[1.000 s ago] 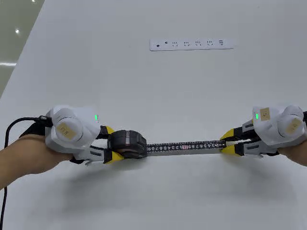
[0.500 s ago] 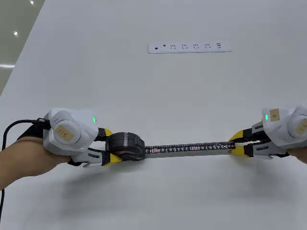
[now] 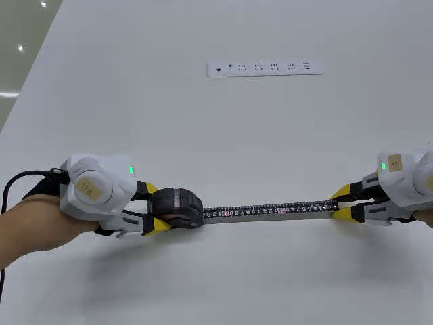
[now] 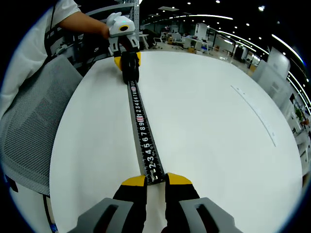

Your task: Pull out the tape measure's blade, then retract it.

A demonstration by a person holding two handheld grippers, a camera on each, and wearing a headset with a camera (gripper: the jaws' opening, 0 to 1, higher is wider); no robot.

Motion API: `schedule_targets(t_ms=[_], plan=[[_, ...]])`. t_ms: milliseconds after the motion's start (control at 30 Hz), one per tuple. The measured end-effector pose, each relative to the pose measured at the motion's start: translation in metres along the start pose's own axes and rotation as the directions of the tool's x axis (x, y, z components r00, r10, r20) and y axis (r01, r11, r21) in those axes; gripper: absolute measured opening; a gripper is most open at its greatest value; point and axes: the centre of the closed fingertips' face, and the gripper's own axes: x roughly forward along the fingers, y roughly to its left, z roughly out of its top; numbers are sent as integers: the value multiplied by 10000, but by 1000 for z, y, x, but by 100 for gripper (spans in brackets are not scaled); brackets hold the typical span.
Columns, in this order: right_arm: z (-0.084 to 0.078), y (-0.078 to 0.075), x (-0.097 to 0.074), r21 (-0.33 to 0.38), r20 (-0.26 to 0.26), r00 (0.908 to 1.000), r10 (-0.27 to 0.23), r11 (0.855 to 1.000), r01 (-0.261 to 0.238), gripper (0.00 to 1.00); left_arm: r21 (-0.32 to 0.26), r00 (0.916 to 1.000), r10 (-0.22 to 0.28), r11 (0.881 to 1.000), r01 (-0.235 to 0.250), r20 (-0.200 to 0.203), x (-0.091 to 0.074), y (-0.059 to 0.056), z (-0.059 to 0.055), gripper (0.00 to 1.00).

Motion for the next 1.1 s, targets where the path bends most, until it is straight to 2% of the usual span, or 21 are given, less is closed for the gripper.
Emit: schedule_targets(t_ms=[367,567,733,767,900,1033,1100], plan=[[0,2,1,-189,-175,9998,36,9998,-39,12,-167,10000,87,9998,-87,-19,1,1,0,27],[-1,2,1,-200,-225,9997,-3,9998,-1,13,-68,9999,137,9999,-137,-45,1,0,1,27],[-1,2,0,175,-181,9998,-125,9998,128,16,2,9995,274,9996,-274,-137,1,0,1,28],[2,2,-1,509,-67,9998,-163,9986,166,18,-47,9994,306,9995,-306,-154,1,1,1,28],[2,0,0,523,-94,9997,-235,9983,240,22,-224,9992,378,9990,-379,-87,-2,2,2,32],[3,0,0,549,-80,9997,-242,9982,246,21,-254,9992,379,9989,-382,-95,-3,3,1,34],[5,0,0,589,-14,9996,-283,9979,284,21,-356,9994,351,9988,-349,42,-4,2,3,34]])
